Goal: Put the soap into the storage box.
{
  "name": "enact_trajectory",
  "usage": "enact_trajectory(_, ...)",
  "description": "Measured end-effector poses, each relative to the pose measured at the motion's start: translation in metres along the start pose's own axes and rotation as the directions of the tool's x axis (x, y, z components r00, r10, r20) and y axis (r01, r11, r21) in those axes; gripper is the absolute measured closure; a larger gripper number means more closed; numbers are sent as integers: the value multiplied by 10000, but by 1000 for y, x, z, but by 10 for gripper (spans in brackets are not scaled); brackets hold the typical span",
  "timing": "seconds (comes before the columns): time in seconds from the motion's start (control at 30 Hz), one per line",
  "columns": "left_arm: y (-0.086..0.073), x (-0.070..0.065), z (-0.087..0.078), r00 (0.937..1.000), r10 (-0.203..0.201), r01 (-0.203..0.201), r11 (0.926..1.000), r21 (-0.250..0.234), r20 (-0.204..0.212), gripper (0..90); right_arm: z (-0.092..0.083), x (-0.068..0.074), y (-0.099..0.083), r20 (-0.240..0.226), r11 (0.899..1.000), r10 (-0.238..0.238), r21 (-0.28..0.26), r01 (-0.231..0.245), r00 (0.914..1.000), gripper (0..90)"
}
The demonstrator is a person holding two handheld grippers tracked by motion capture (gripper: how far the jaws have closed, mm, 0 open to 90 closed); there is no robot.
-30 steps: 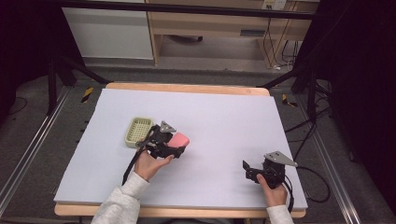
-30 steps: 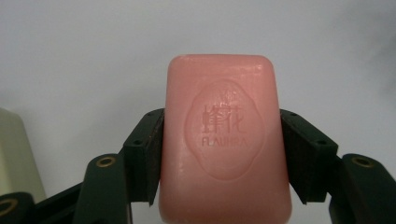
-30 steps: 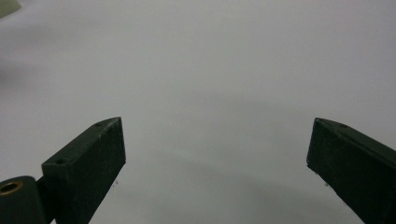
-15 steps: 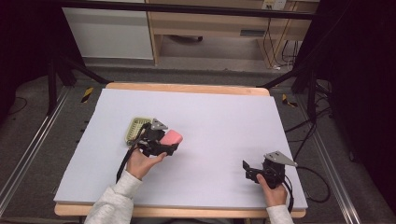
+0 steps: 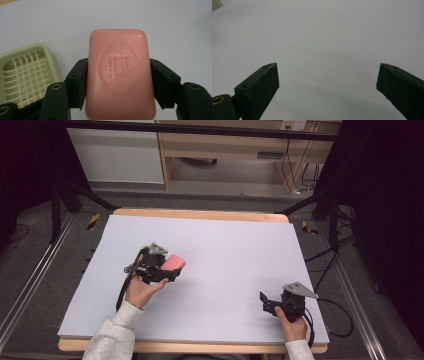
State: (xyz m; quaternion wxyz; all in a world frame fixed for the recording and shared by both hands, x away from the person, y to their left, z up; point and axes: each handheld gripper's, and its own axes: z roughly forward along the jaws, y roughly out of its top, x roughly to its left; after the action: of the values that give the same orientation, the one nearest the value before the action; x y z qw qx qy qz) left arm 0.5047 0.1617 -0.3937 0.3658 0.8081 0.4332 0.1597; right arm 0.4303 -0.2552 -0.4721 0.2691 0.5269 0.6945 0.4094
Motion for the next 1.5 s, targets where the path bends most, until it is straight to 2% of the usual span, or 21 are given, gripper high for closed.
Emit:
enact_trajectory(0.7,3,33,-9,9959,-674,656,9973,-319,-599,373,1,1,0,37,9999,-106,-75,106,9999,47)
enact_trajectory(1.27,0,57,-8,9885,-1152,1116,9929,-409,-977,373,3,2,0,16,10000,-81,11,81,10000,46)
enact_trajectory(1.5,1,65,-1,9861,-1288,1257,9914,-360,-1052,373,3,2,0,41,9999,-147,-28,147,9999,46)
